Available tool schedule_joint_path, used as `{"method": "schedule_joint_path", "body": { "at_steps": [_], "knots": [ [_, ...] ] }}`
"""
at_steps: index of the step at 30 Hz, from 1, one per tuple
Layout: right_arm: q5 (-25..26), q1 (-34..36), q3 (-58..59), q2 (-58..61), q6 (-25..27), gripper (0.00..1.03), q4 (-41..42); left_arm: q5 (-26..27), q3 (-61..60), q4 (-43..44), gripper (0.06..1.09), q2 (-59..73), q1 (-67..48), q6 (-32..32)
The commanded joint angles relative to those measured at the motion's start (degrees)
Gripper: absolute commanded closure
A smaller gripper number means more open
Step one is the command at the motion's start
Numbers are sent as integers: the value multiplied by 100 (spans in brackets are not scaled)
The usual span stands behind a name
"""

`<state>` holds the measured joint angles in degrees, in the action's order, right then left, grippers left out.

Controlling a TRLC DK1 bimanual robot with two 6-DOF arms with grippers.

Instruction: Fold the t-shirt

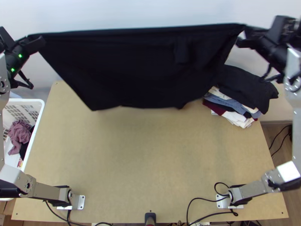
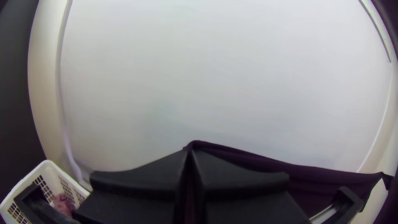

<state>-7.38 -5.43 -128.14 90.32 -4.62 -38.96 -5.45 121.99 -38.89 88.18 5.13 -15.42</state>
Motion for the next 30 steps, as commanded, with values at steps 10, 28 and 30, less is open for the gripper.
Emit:
{"method": "schedule_joint_path", "body": {
  "at_steps": [10, 28, 30],
  "knots": [
    [193, 130, 1186, -2274, -267, 100, 1250, -351, 281, 787, 105, -1523, 252, 118],
    [193, 60, 3374, -4761, -355, 100, 1927, -316, -1872, 778, 105, -4142, 270, -14],
    [193, 16, 3585, -4770, -478, 100, 1769, -254, -2567, 611, 105, -4485, 261, -145]
  ]
}}
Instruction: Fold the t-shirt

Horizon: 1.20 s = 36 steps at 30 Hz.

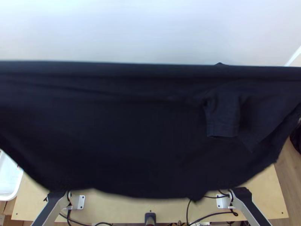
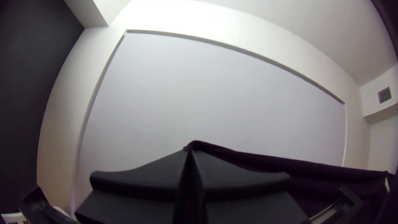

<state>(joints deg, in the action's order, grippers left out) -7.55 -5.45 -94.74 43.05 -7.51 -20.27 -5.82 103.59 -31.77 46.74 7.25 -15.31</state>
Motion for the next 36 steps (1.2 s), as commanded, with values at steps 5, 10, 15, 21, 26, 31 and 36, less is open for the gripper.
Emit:
{"method": "schedule_joint_path", "body": {
  "at_steps": [5, 10, 15, 21, 26, 31, 36],
  "knots": [
    [201, -325, 1599, -394, -620, 100, -258, 187, -2660, -383, 105, -1299, 5, -253],
    [210, -993, 3260, -789, -998, 100, -267, 319, -4365, -488, 105, -1844, -21, -227],
    [201, -1037, 4288, -745, -1165, 100, -73, 363, -5490, -145, 105, -1870, -21, -139],
    [201, -949, 4675, -288, -1253, 100, 489, 407, -6088, 663, 105, -1290, -21, -244],
    [201, -878, 4367, 644, -1508, 100, 586, 415, -6052, 1103, 105, -403, -4, -297],
    [201, -861, 3937, 1654, -1657, 100, 568, 415, -5921, 1516, 105, 441, -13, -306],
    [201, -852, 3453, 2788, -1657, 100, 559, 433, -5675, 1692, 105, 1259, -74, -403]
  ]
}}
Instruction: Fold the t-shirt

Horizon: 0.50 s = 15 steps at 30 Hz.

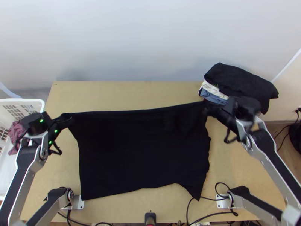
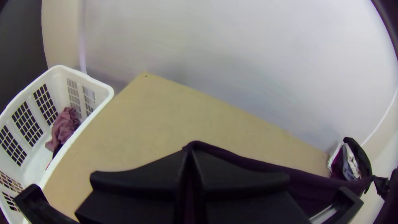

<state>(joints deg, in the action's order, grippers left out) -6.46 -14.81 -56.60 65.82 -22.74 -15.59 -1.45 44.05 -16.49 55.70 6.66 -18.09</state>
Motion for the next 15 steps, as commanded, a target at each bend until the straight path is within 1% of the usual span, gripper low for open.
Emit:
{"method": "schedule_joint_path", "body": {
  "at_steps": [1, 6, 15],
  "knots": [
    [92, 110, -484, 748, -134, 100, 65, -4, 314, 225, 105, 547, -6, -125],
    [66, 145, -985, 1688, -134, 100, 48, 66, 569, 445, 105, 1443, 20, -125],
    [66, 145, -1864, 2971, -108, 100, 101, 181, 1554, 524, 105, 3105, 187, -116]
  ]
}}
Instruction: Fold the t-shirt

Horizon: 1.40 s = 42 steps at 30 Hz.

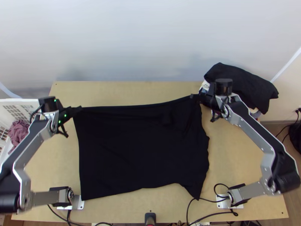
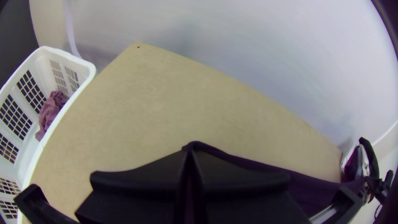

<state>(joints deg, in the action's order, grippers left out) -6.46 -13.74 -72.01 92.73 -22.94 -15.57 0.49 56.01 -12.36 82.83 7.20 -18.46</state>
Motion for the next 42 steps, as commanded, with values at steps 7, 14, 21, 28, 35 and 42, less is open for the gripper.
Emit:
{"method": "schedule_joint_path", "body": {
  "at_steps": [7, 14, 21, 28, 35, 42],
  "knots": [
    [75, 47, -964, 1160, -88, 100, 221, -14, 1079, 181, 105, 1359, 326, -123],
    [321, 82, -1711, 1977, -88, 100, 283, -14, 1931, 137, 105, 2317, 414, -237],
    [637, 64, -2450, 2698, -44, 100, 309, -23, 3065, -56, 105, 3398, 458, -422],
    [1041, -120, -2573, 2803, -26, 60, 608, -14, 3654, -794, 32, 3539, 396, -413],
    [1323, -463, -2283, 2232, -97, 3, 705, 645, 3373, -909, 15, 2660, 449, -545],
    [1305, -938, -1465, 562, -615, 3, 547, 1111, 3197, -1339, 15, 1412, 431, -404]
  ]
}}
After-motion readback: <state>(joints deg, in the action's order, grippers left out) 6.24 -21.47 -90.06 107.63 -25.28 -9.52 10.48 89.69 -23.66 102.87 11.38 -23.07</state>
